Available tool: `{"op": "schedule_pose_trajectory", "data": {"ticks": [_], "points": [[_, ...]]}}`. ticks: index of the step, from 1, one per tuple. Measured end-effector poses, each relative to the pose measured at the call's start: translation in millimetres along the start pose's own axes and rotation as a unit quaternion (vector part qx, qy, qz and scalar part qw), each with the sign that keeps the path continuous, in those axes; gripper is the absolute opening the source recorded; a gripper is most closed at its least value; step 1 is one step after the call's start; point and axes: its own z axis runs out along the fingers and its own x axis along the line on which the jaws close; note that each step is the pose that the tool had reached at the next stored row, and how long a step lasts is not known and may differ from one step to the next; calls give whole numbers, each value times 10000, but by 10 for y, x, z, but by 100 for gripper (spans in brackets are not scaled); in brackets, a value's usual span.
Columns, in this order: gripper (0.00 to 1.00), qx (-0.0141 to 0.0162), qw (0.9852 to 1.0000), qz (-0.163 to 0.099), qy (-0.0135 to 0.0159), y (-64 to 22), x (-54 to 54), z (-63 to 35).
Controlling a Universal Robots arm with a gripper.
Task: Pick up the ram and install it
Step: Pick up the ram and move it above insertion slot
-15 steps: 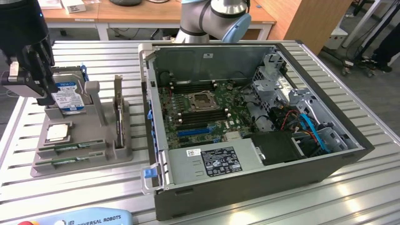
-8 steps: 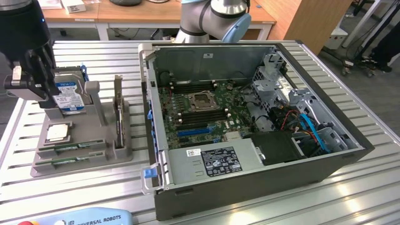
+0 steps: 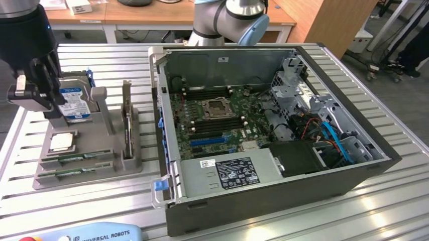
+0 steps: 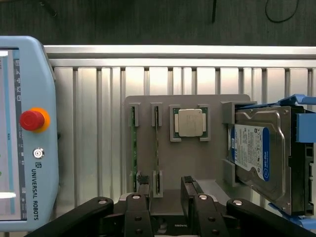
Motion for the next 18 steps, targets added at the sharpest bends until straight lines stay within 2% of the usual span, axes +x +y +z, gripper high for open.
{"op": "schedule_pose_trajectory", "data": {"ticks": [5,10,18], "points": [[38,0,10000,0,0,-2,0,45],[38,1,10000,0,0,-1,6,47],[38,1,10000,-5,0,-5,109,46]]}}
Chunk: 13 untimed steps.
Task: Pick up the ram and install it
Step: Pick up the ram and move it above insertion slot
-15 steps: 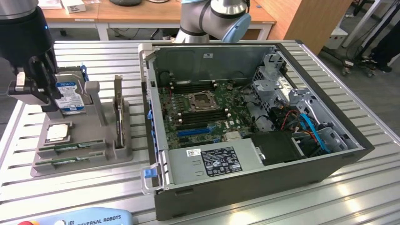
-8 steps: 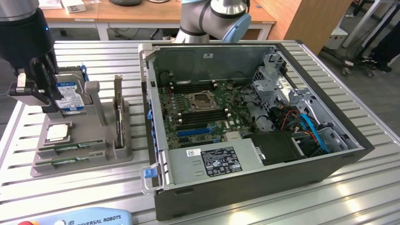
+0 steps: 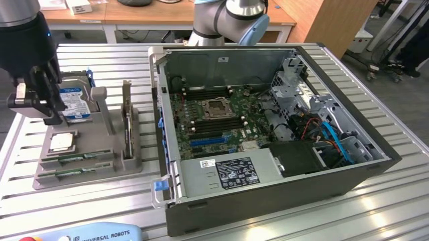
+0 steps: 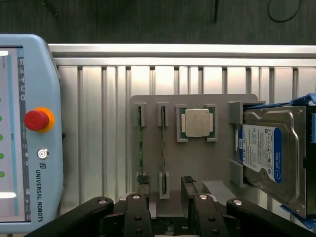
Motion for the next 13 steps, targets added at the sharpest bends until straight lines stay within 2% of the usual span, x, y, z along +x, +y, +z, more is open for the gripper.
{"op": "schedule_pose_trajectory", "data": {"ticks": [9,13], "points": [[38,0,10000,-1,0,-1,92,0],[38,0,10000,-2,0,-2,93,2]]}}
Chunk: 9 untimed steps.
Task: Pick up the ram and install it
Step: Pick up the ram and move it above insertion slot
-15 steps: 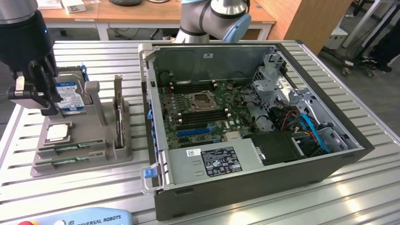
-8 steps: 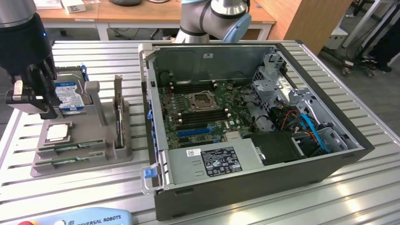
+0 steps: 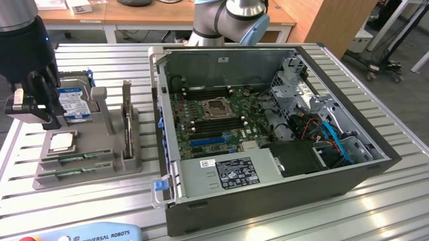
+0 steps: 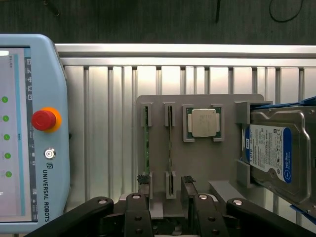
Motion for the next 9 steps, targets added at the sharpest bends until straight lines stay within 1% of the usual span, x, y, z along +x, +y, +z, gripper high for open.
{"op": "schedule_pose_trajectory", "data": {"ticks": [9], "points": [[38,0,10000,0,0,0,0,3]]}}
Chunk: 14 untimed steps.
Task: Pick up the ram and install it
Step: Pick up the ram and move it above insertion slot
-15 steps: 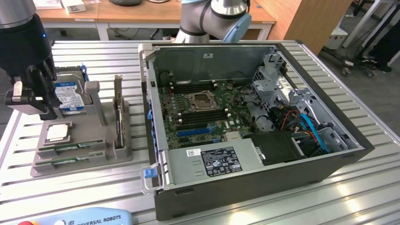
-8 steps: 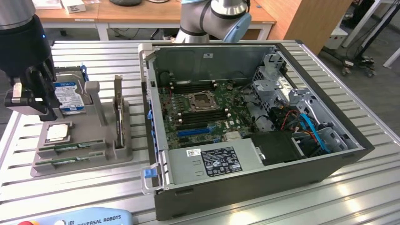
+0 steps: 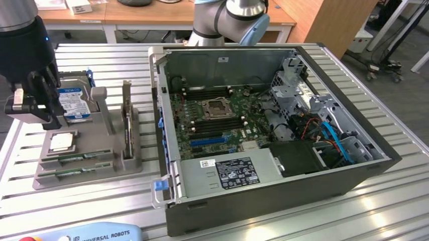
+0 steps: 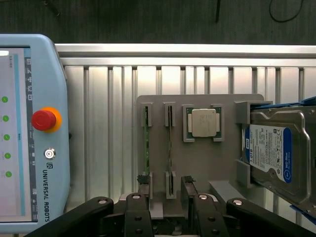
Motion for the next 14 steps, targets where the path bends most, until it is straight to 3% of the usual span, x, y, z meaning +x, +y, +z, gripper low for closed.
{"op": "schedule_pose_trajectory", "data": {"ticks": [7,14], "points": [[38,0,10000,0,0,-7,0,156],[38,0,10000,0,0,-11,0,246]]}}
